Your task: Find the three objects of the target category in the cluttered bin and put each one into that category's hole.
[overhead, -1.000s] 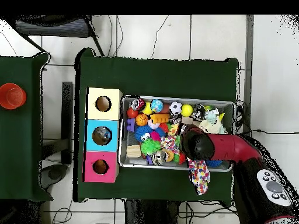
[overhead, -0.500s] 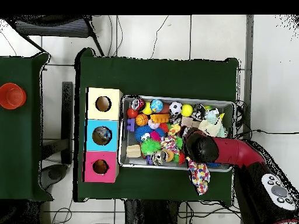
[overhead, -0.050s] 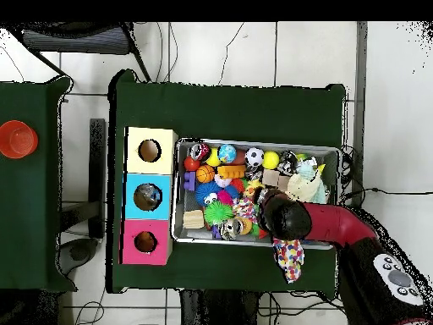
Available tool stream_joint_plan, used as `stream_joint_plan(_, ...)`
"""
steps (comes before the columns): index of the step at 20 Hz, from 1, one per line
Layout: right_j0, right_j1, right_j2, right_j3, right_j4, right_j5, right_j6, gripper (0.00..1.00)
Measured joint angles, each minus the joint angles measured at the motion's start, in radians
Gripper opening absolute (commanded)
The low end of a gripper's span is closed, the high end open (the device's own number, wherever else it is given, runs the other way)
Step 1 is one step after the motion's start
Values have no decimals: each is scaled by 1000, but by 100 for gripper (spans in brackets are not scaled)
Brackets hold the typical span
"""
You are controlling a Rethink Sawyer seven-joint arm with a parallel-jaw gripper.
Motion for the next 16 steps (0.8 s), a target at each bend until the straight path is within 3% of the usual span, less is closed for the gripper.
stream_joint_plan(16, 38, 10, 10, 41, 9, -27, 0, 100)
